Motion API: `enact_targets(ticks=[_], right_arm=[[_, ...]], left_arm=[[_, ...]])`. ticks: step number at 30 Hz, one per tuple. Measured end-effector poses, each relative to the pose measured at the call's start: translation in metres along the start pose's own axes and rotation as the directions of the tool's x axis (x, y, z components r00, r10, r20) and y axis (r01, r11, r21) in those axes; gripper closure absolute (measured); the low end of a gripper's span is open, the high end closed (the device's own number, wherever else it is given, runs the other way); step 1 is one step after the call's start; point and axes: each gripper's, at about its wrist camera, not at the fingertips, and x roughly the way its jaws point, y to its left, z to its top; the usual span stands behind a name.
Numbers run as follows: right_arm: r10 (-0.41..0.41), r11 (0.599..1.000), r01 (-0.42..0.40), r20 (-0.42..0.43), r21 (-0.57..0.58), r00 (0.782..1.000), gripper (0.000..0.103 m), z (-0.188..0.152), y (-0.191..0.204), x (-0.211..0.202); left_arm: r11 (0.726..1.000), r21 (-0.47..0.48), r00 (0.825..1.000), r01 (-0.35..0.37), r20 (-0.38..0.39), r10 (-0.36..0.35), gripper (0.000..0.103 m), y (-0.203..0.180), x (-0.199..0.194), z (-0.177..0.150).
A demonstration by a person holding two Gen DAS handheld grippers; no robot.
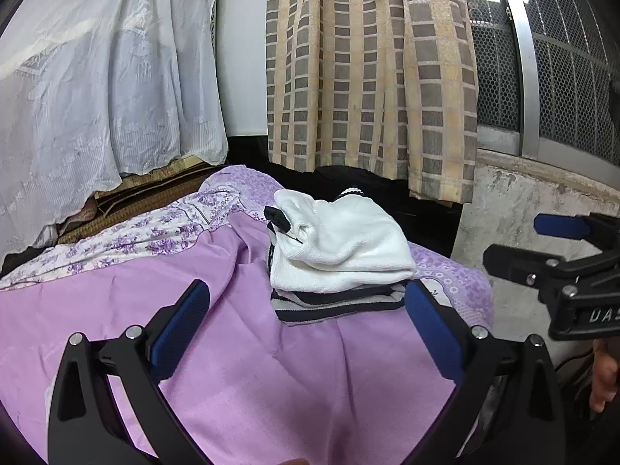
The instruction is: Fold small clothes
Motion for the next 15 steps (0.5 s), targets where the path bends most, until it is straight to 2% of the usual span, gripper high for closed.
enact_targets(ticks=[15], right_arm=[[0.016,1.0,-0.016,-0.014,0.019,1.0,0.004,-0.0027,-0.0001,0.0075]], left_arm=[[1.0,-0.008,1.0,-0.005,0.015,0.005,0.005,0.0021,0.0007,-0.0016]])
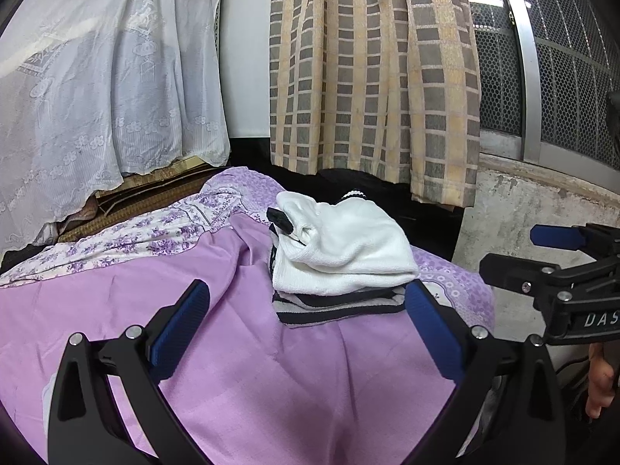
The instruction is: Fold small clothes
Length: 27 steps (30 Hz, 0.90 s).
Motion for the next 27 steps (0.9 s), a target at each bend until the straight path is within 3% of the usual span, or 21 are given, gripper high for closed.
enact_targets(ticks=[27], right_arm=[[0.003,1.0,-0.003,-0.003,0.0,1.0,0.004,-0.0023,0.0034,0.0006]], left_arm=[[1.0,0.007,1.0,-0.014,-0.001,0.014,0.005,0.0033,-0.0004,-0.0007]])
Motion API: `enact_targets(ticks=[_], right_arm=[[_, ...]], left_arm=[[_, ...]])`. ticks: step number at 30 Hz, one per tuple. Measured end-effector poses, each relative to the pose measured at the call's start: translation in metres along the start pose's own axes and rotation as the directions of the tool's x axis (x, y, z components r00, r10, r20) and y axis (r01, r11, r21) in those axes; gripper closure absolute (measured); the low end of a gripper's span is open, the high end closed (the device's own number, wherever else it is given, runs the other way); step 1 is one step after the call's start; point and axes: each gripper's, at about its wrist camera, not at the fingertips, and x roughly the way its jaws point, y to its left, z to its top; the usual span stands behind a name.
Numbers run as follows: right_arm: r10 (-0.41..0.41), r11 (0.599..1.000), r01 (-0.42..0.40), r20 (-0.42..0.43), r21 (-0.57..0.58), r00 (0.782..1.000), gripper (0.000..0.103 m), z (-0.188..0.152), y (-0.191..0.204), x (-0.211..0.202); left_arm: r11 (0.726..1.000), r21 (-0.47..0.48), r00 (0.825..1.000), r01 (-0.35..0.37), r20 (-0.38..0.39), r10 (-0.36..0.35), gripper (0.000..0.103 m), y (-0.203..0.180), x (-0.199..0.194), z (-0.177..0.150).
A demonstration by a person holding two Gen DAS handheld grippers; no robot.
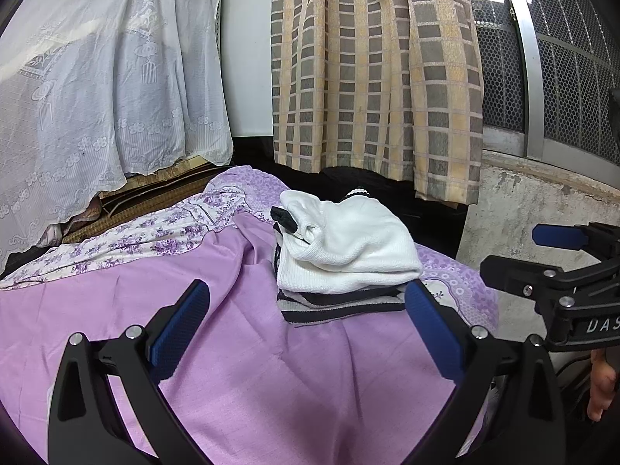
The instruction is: Fold small clothes
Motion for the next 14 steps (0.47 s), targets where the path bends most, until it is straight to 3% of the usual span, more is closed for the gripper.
enact_targets(ticks=[14], right_arm=[[0.01,1.0,-0.01,-0.003,0.001,1.0,0.004,-0.002,0.007,0.0027]], left_arm=[[1.0,-0.004,1.0,0.003,-0.028,-0.003,0.005,0.0071,-0.0004,-0.006]])
